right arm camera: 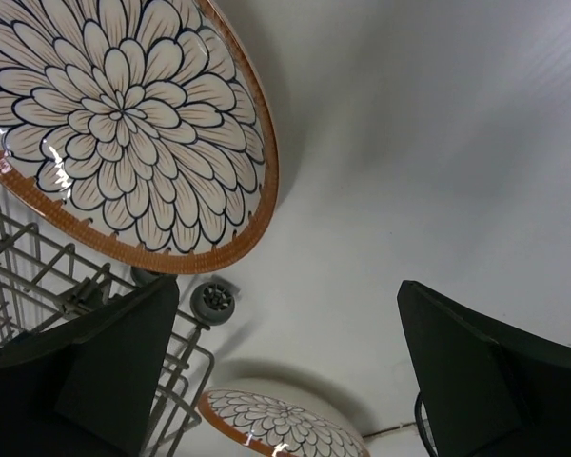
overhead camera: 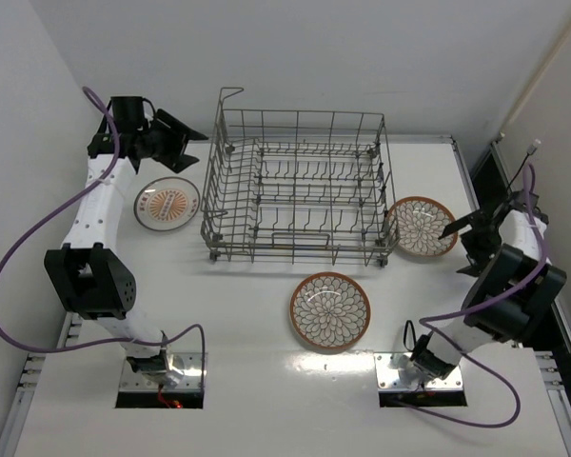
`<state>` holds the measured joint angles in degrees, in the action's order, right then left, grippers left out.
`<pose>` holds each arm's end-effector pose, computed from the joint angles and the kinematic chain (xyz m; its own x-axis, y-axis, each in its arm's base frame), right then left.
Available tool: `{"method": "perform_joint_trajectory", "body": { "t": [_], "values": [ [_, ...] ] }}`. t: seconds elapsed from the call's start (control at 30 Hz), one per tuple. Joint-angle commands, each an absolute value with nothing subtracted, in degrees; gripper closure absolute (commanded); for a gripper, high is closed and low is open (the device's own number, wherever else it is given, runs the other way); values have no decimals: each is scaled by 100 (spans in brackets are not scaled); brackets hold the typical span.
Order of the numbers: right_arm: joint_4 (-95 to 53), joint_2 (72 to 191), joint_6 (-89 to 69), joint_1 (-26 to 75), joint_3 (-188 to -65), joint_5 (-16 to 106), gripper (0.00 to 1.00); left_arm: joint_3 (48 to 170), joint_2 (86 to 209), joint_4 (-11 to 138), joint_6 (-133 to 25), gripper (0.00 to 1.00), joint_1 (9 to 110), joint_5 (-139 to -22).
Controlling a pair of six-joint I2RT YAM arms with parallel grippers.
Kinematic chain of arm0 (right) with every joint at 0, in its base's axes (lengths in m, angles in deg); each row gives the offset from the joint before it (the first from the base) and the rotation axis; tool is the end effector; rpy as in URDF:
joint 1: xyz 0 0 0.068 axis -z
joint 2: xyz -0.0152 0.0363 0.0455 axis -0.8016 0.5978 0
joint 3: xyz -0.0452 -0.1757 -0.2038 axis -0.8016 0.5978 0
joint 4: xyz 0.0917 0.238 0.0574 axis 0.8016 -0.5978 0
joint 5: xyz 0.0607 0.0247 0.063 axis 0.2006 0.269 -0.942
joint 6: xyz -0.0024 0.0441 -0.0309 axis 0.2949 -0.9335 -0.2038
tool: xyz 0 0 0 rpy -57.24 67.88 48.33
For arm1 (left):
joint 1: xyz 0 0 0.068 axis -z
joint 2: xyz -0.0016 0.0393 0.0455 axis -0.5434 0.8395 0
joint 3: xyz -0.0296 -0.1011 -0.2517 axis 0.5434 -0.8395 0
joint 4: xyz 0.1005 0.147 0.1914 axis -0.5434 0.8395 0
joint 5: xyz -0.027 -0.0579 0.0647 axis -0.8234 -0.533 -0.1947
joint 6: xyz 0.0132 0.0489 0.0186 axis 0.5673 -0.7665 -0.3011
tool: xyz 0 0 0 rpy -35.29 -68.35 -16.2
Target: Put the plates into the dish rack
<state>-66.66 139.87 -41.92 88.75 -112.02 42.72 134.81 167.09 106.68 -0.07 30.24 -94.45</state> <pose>0.2393 -0.1629 0.2083 -0.2767 0.9559 -0.0988 0.9100 0.2937 0.2925 0.3674 0.0036 0.3853 -0.4895 -0.8637 -0.1202 -0.4474 0.3671 -0.8155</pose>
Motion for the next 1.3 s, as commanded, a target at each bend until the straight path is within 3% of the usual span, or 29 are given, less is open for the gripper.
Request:
{"method": "perform_joint_trajectory", "body": {
  "t": [0.0, 0.43, 0.57, 1.0, 1.27],
  "values": [
    [-6127, 14280, -4043, 8940, -11152, 3820, 3, 13411, 16453, 10614, 105, 45, 3045, -9637],
    [-4633, 14984, -4051, 8941, -10616, 2651, 23, 13236, 16506, 10500, 167, 45, 3045, -9761],
    [-4633, 15282, -4051, 8941, -10669, 2475, 46, 13236, 16558, 10448, 167, 45, 3045, -9761],
    [-4720, 15249, -4156, 9117, -10870, 2422, 99, 13174, 16716, 10342, 272, 45, 2992, -9928],
    [-5641, 14264, -4288, 9222, -12072, 3054, 100, 13227, 16769, 10342, 272, 45, 2992, -9981]
  ]
}}
